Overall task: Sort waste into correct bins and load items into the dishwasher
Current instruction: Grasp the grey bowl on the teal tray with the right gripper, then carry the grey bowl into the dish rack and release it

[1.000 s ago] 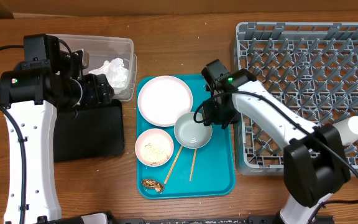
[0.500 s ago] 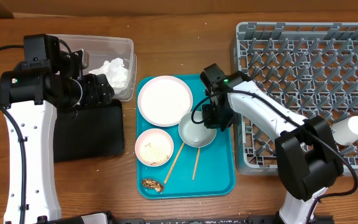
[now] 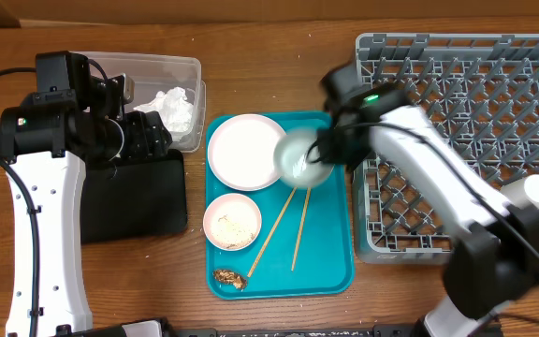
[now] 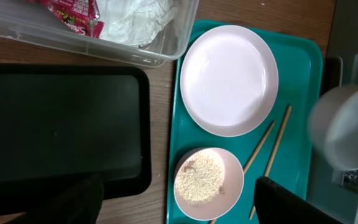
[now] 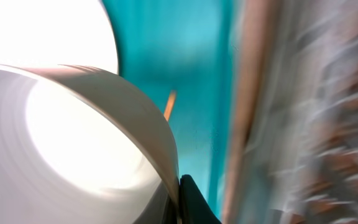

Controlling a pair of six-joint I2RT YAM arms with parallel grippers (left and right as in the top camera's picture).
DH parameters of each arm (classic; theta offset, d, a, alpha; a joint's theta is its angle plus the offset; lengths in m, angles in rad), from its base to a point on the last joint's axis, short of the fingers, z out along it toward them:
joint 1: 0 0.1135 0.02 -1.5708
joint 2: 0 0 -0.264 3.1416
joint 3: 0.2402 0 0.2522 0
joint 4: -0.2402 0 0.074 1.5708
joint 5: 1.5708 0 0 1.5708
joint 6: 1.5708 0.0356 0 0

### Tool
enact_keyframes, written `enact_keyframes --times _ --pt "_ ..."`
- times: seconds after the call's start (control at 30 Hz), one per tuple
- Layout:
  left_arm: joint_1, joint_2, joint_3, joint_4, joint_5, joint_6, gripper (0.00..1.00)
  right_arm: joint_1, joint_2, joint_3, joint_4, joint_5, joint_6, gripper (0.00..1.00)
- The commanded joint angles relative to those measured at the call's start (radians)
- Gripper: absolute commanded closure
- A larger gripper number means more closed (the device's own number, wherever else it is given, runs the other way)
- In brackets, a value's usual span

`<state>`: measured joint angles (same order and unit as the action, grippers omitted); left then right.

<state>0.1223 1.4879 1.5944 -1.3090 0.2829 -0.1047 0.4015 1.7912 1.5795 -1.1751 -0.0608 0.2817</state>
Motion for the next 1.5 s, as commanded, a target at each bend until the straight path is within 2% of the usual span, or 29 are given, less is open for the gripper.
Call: enact_keyframes --times 0.0,0.13,0.3,0.43,0.6,0.77,0.83,0.97,1.2,1.47 --pt "0.001 0.003 0.009 0.005 -0.006 -0.003 0.21 -0.077 -0.148 0.085 0.016 0.183 -0.024 0.96" --pt "0.001 0.003 0.009 0.006 -0.005 -0.003 0.21 -0.17 -0.2 0.087 0.057 0.408 -0.023 0.96" --pt "0.001 0.003 0.009 0.008 -0.005 -0.003 0.21 -0.281 -0.18 0.073 0.118 0.686 -0.017 0.96" --pt "0.001 0.003 0.009 0.008 -0.005 -0.004 0.21 -0.356 -0.137 0.069 0.181 1.045 0.118 0.96" --pt "0.001 0.003 0.009 0.007 -0.005 -0.004 0.21 -0.452 -0.06 0.069 0.329 1.281 0.153 0.96" --pt "0.001 0.003 0.009 0.004 -0.005 -0.004 0.21 -0.598 0.069 0.069 0.415 1.291 0.15 0.96" --pt "0.001 0.004 0.009 0.003 -0.002 -0.004 0.18 -0.635 0.106 0.069 0.439 1.291 0.129 0.96" --pt "0.001 0.004 0.009 0.002 -0.002 -0.003 0.18 -0.692 0.178 0.069 0.472 1.29 0.096 0.96" --pt "0.001 0.004 0.009 -0.002 -0.002 -0.005 0.18 -0.723 0.274 0.069 0.491 1.219 0.097 0.96" --pt "0.001 0.004 0.009 -0.002 0.0 -0.008 0.18 -0.687 0.314 0.069 0.485 1.101 0.097 0.96"
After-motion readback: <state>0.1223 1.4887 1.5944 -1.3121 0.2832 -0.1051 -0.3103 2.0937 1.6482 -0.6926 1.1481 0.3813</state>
